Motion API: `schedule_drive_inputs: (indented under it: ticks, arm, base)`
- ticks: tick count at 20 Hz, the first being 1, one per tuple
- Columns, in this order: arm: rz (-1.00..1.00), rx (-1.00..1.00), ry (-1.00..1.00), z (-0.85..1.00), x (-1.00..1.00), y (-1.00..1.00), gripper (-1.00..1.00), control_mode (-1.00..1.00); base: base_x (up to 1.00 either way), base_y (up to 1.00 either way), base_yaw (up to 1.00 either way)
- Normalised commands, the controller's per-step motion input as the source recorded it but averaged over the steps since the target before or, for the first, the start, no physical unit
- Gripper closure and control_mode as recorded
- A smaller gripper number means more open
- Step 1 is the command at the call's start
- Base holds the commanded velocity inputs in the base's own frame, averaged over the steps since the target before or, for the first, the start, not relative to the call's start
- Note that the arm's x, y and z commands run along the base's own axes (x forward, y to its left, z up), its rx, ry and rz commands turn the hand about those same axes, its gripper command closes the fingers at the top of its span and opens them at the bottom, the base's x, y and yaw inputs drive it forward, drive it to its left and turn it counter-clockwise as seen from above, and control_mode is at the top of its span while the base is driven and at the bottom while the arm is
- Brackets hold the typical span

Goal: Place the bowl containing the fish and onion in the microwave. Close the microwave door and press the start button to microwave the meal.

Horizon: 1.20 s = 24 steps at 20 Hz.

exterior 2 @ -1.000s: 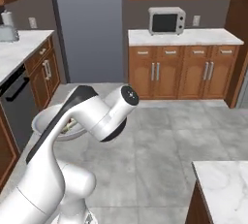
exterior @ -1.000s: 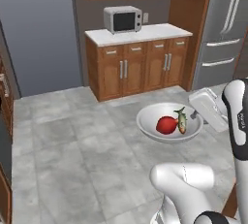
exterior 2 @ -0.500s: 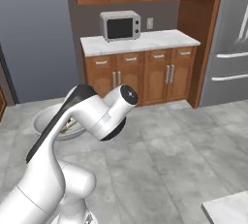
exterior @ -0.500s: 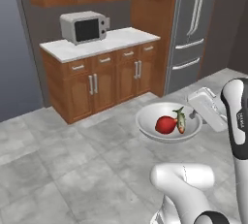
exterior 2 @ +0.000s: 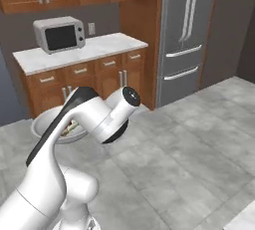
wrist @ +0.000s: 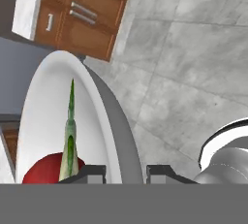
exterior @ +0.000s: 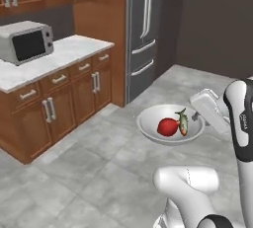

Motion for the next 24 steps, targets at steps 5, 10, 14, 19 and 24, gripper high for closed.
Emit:
schedule_drive_inputs:
  ticks: [5,10,14,19,24]
  arm:
    - [0.0,0.0,0.0,0.0,0.0,0.0,1.0,1.0]
    - [0.0,0.0,0.0,0.0,0.0,0.0,1.0,1.0]
    - [0.0,0.0,0.0,0.0,0.0,0.0,1.0,1.0]
    - [0.0,0.0,0.0,0.0,0.0,0.0,1.0,1.0]
    - [0.0,0.0,0.0,0.0,0.0,0.0,1.0,1.0]
  base:
    - [0.74,0.1,-0.6]
    - [0.78,0.11,-0.59]
    - [0.91,0.26,-0.54]
    - [0.98,0.37,-0.51]
    - [1.0,0.59,-0.43]
